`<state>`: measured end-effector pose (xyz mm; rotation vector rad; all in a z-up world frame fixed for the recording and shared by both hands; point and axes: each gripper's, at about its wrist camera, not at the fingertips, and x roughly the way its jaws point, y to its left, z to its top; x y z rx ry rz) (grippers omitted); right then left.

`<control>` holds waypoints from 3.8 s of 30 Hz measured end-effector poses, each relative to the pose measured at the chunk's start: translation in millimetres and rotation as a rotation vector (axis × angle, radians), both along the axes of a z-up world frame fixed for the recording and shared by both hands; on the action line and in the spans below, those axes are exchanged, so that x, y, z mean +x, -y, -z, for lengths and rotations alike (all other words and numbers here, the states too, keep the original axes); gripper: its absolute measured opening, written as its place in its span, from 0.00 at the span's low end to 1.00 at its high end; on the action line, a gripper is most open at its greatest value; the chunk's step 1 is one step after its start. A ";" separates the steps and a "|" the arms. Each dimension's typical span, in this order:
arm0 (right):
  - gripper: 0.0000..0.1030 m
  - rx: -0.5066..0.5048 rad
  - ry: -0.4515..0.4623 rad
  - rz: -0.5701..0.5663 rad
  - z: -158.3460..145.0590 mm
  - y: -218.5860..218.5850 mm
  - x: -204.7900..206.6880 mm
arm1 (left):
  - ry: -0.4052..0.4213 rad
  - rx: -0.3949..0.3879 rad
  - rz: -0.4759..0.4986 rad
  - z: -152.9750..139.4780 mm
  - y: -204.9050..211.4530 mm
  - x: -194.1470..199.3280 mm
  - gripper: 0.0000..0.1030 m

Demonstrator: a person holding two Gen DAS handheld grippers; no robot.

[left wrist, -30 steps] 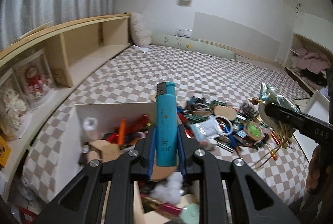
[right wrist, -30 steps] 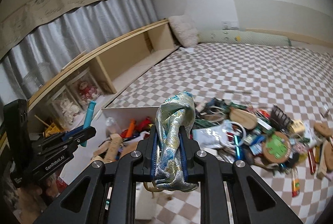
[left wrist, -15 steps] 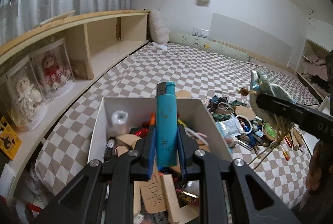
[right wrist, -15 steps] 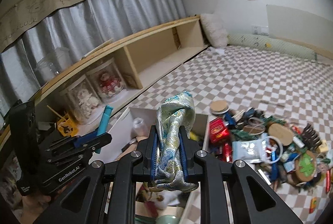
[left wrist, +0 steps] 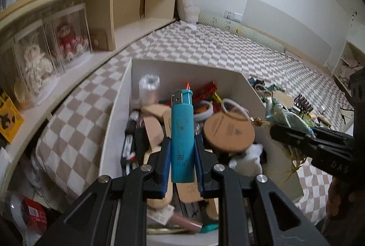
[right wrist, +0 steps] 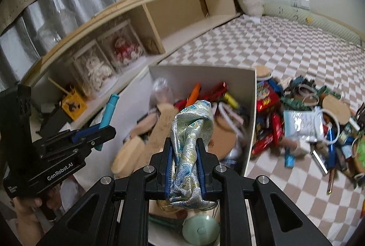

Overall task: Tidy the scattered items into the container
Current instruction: 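Carry the blue lighter and floral pouch over the white box with both tools, then open the right tool to drop the pouch while the left tool releases the lighter into the box, then move both tools away from the box back toward the pile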

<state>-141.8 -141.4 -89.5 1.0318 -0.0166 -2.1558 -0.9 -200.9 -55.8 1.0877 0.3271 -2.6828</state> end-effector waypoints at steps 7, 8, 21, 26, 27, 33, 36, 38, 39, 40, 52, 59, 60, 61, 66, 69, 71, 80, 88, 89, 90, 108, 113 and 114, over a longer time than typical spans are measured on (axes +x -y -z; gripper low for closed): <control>0.19 0.049 0.038 -0.047 17.8 -1.6 18.4 | 0.046 0.052 0.020 18.7 -11.5 7.4 0.19; 0.19 0.059 0.042 -0.055 20.0 -1.2 21.3 | 0.052 0.059 0.021 20.7 -13.1 8.6 0.19; 0.35 0.120 0.093 -0.048 31.5 -5.2 30.2 | 0.106 0.081 0.017 34.8 -22.6 18.5 0.19; 0.65 0.089 0.067 -0.041 24.3 -11.8 34.7 | 0.111 0.075 0.020 35.4 -24.6 18.6 0.19; 0.65 0.080 0.064 -0.038 22.3 -13.3 34.7 | 0.113 0.074 0.021 35.6 -25.2 18.3 0.19; 0.65 -0.011 0.064 -0.008 8.2 -25.7 31.8 | 0.118 0.084 0.047 34.9 -34.2 14.6 0.19; 0.65 -0.035 0.055 0.005 1.7 -30.5 30.3 | 0.112 0.090 0.067 32.6 -41.3 10.9 0.19; 0.65 -0.051 0.052 0.011 -2.1 -33.9 29.8 | 0.113 0.090 0.083 31.7 -46.8 8.1 0.19; 0.65 -0.058 0.053 0.014 -3.4 -35.3 29.5 | 0.116 0.091 0.089 31.7 -49.4 6.6 0.19; 0.65 -0.066 0.054 0.018 -4.5 -37.1 28.9 | 0.119 0.093 0.094 31.9 -51.8 5.2 0.19; 0.65 -0.115 0.085 0.027 -5.4 -46.6 24.9 | 0.109 0.116 0.063 29.4 -48.2 4.9 0.38; 0.65 -0.201 0.164 -0.064 -5.2 -36.8 29.2 | 0.100 0.124 0.043 27.1 -39.5 6.7 0.38; 0.65 -0.204 0.177 -0.075 -4.7 -34.8 30.0 | 0.100 0.123 0.046 26.9 -39.9 6.8 0.38; 0.65 -0.209 0.202 -0.092 -3.3 -32.2 30.5 | 0.099 0.124 0.053 26.5 -40.9 6.9 0.38; 0.65 -0.260 0.337 -0.070 9.5 -33.2 24.3 | 0.089 0.116 0.155 20.9 -57.6 8.2 0.46; 0.65 -0.281 0.345 -0.028 10.2 -42.6 19.2 | 0.077 0.105 0.218 15.8 -71.0 8.1 0.53; 0.65 -0.282 0.336 -0.004 8.4 -49.5 17.0 | 0.064 0.103 0.253 12.2 -78.6 6.5 0.58; 0.65 -0.311 0.301 0.051 0.0 -71.4 12.3 | 0.225 -0.083 0.279 24.6 -102.1 -33.0 0.63; 0.65 -0.319 0.308 0.059 2.2 -79.0 10.8 | 0.315 -0.160 0.258 46.4 -93.2 -52.9 0.64; 0.65 -0.321 0.311 0.061 3.1 -79.9 10.6 | 0.323 -0.153 0.255 49.1 -91.4 -54.0 0.64; 0.65 -0.321 0.314 0.063 4.1 -80.9 10.3 | 0.324 -0.145 0.252 50.0 -90.4 -53.7 0.64; 1.00 -0.303 0.214 0.114 -1.9 -95.3 16.7 | 0.096 -0.052 0.195 7.1 -96.4 -23.3 0.99; 1.00 -0.262 0.072 0.201 -13.4 -109.3 22.7 | 0.043 -0.020 0.163 -3.8 -91.0 -18.7 1.00; 1.00 -0.245 0.047 0.210 -15.5 -110.9 23.8 | 0.038 -0.020 0.161 -5.4 -91.0 -18.3 1.00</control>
